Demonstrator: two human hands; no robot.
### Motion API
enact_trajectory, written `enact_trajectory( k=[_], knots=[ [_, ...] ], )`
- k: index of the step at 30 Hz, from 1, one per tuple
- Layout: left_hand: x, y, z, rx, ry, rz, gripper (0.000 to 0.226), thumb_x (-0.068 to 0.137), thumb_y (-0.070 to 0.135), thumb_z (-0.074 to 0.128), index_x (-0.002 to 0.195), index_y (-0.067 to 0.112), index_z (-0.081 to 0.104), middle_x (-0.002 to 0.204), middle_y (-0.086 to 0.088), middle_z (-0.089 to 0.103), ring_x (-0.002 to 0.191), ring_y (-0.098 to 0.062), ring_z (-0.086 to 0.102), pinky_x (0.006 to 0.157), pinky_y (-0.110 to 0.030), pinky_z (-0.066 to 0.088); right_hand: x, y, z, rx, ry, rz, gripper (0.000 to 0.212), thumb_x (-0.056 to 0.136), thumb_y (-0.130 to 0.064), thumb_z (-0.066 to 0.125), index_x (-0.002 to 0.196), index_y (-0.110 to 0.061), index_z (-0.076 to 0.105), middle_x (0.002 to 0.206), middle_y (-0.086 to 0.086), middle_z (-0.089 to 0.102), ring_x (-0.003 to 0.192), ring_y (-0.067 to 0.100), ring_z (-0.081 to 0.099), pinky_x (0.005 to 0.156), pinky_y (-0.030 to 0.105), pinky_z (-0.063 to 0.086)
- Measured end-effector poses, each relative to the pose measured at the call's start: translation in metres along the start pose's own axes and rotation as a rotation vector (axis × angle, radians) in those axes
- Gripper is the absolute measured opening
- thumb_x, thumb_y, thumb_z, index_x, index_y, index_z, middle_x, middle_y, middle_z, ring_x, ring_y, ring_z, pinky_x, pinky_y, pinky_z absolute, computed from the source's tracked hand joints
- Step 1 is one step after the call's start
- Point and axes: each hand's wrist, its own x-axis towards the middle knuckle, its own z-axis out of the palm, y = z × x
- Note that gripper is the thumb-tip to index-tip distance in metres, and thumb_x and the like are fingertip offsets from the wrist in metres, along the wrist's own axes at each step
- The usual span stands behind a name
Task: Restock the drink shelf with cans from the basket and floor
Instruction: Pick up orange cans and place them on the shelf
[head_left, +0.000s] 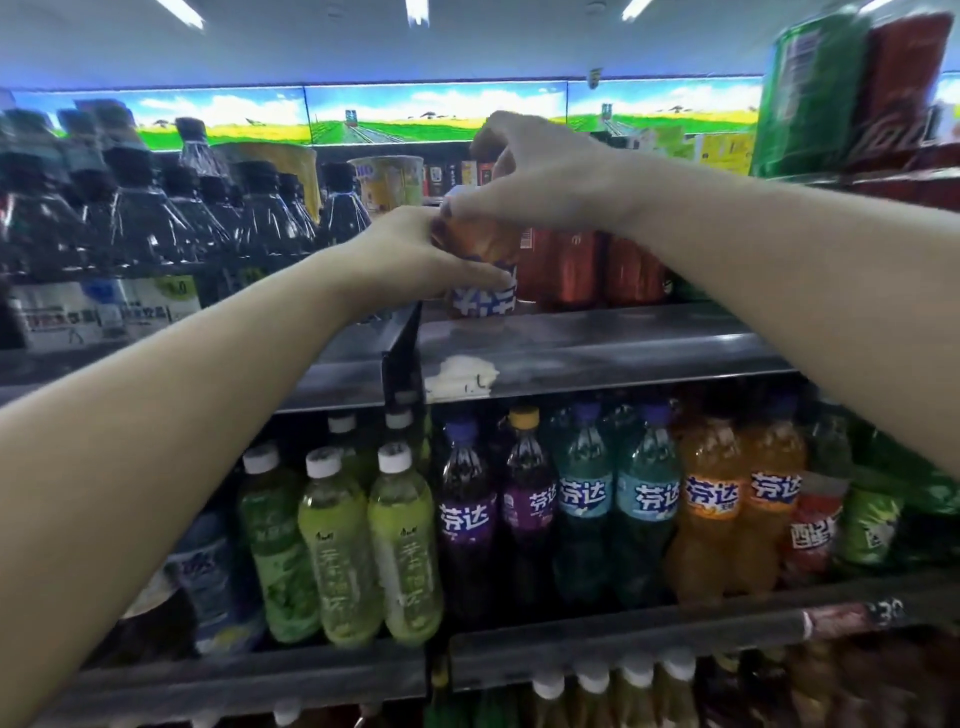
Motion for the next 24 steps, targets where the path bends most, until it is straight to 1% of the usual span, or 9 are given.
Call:
enact_trajectory(
  k=[2, 4, 6, 8, 11, 15, 17, 20, 24],
  knots=[
    [0.005, -0.003, 0.002, 0.028, 0.030, -0.020, 0.032, 0.077, 0.043, 0.091, 0.097, 0.026, 0.074, 0.089, 0.007, 0.076, 0.081, -0.011, 0.069, 0.077, -0.027, 0.055, -0.006, 0.014, 0.000, -0.090, 0.172, -0.019, 0.054, 0.091, -0.044, 0.068, 0.134, -0.016, 0.052, 0.117, 0.004, 0.057, 0.107, 0.024, 0.057, 0.089, 0.038, 0.049],
    [0.010, -0.008, 0.004, 0.096, 0.063, -0.020, 0.043, 0.076, 0.051, 0.089, 0.105, 0.024, 0.072, 0.096, 0.002, 0.075, 0.088, -0.017, 0.070, 0.078, -0.030, 0.055, -0.012, 0.027, 0.007, -0.292, 0.246, 0.011, 0.050, 0.088, -0.038, 0.068, 0.130, -0.014, 0.053, 0.120, 0.011, 0.057, 0.111, 0.032, 0.055, 0.090, 0.041, 0.046],
    [0.021, -0.013, 0.007, 0.212, 0.125, -0.036, 0.062, 0.074, 0.062, 0.086, 0.116, 0.020, 0.068, 0.104, -0.001, 0.072, 0.095, -0.021, 0.068, 0.076, -0.029, 0.051, -0.020, 0.038, 0.018, -0.405, 0.242, 0.038, 0.048, 0.087, -0.032, 0.069, 0.128, -0.012, 0.051, 0.121, 0.016, 0.053, 0.111, 0.037, 0.053, 0.087, 0.042, 0.043],
    [0.031, -0.014, 0.010, 0.340, 0.177, -0.065, 0.076, 0.072, 0.071, 0.082, 0.124, 0.018, 0.063, 0.110, -0.002, 0.069, 0.098, -0.024, 0.065, 0.083, -0.034, 0.053, -0.026, 0.045, 0.027, -0.380, 0.237, 0.035, 0.037, 0.090, -0.027, 0.069, 0.117, -0.013, 0.048, 0.109, 0.012, 0.051, 0.098, 0.035, 0.053, 0.078, 0.039, 0.042],
    [0.047, -0.012, 0.012, 0.417, 0.161, -0.112, 0.070, 0.075, 0.069, 0.081, 0.120, 0.017, 0.066, 0.106, -0.004, 0.070, 0.093, -0.024, 0.066, 0.080, -0.033, 0.051, -0.028, 0.054, 0.039, -0.291, 0.179, 0.067, 0.024, 0.092, -0.025, 0.065, 0.103, -0.015, 0.045, 0.097, 0.007, 0.058, 0.089, 0.033, 0.057, 0.072, 0.038, 0.045],
    [0.066, -0.011, 0.022, 0.444, 0.170, -0.166, 0.055, 0.084, 0.057, 0.079, 0.109, 0.011, 0.063, 0.104, -0.008, 0.066, 0.090, -0.026, 0.060, 0.074, -0.033, 0.043, -0.026, 0.059, 0.050, -0.171, 0.166, 0.110, 0.019, 0.091, -0.026, 0.063, 0.103, -0.013, 0.060, 0.105, 0.009, 0.064, 0.098, 0.033, 0.060, 0.086, 0.045, 0.054],
    [0.075, -0.015, 0.027, 0.446, 0.177, -0.183, 0.057, 0.087, 0.054, 0.078, 0.115, 0.007, 0.063, 0.111, -0.012, 0.067, 0.094, -0.028, 0.061, 0.076, -0.035, 0.045, -0.027, 0.061, 0.053, -0.125, 0.167, 0.125, 0.020, 0.090, -0.024, 0.061, 0.105, -0.011, 0.063, 0.110, 0.010, 0.062, 0.101, 0.032, 0.058, 0.089, 0.045, 0.052],
    [0.083, -0.019, 0.031, 0.445, 0.172, -0.200, 0.061, 0.090, 0.052, 0.076, 0.124, 0.004, 0.060, 0.115, -0.015, 0.066, 0.095, -0.029, 0.059, 0.078, -0.036, 0.045, -0.029, 0.062, 0.055, -0.072, 0.137, 0.164, 0.025, 0.091, -0.023, 0.059, 0.113, -0.010, 0.062, 0.118, 0.010, 0.055, 0.106, 0.032, 0.055, 0.090, 0.042, 0.050],
    [0.086, -0.018, 0.033, 0.452, 0.150, -0.213, 0.058, 0.093, 0.049, 0.074, 0.125, 0.002, 0.061, 0.118, -0.016, 0.066, 0.101, -0.032, 0.060, 0.083, -0.038, 0.049, -0.026, 0.060, 0.054, -0.061, 0.055, 0.210, 0.042, 0.092, -0.027, 0.058, 0.130, -0.009, 0.055, 0.132, 0.012, 0.049, 0.114, 0.032, 0.052, 0.089, 0.039, 0.045]
  ],
)
